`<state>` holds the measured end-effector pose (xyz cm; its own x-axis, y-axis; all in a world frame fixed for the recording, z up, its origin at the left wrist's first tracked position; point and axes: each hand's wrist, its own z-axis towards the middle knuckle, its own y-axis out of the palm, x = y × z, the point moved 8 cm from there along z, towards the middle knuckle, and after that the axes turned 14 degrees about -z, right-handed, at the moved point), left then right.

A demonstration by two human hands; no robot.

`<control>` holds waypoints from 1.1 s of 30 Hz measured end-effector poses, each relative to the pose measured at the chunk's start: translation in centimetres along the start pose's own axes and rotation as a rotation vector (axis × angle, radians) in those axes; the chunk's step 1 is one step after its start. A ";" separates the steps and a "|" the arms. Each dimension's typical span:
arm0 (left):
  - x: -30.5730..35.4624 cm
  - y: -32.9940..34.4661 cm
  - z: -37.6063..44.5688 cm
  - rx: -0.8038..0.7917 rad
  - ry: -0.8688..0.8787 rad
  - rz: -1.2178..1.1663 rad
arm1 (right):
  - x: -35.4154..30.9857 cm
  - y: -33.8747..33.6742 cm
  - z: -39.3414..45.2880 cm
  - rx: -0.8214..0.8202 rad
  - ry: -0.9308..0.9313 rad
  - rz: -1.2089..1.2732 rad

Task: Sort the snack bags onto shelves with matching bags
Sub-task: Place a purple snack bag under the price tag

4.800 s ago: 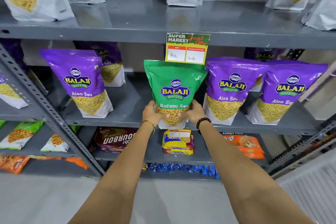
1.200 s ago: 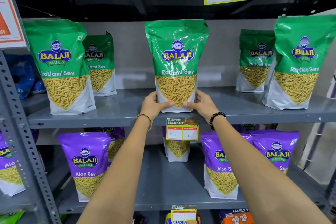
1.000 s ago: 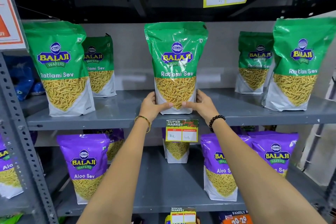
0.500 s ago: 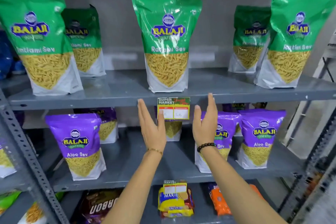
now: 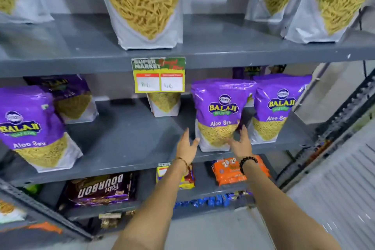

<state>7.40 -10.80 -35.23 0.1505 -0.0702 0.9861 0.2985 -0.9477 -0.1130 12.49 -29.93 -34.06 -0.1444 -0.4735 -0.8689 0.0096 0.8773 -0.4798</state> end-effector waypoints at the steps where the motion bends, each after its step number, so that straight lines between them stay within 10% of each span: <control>1: -0.3 0.7 0.4 -0.032 -0.040 -0.015 | 0.1 0.1 0.4 -0.041 0.011 -0.003; 33: -5.5 -14.9 -0.2 0.190 -0.144 -0.014 | -3.8 16.8 -1.8 -0.560 -0.123 -0.124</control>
<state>1.94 3.65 -38.92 0.2744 0.0006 0.9616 0.4713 -0.8717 -0.1339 11.44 -13.28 -38.61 0.0048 -0.5518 -0.8340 -0.5292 0.7062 -0.4703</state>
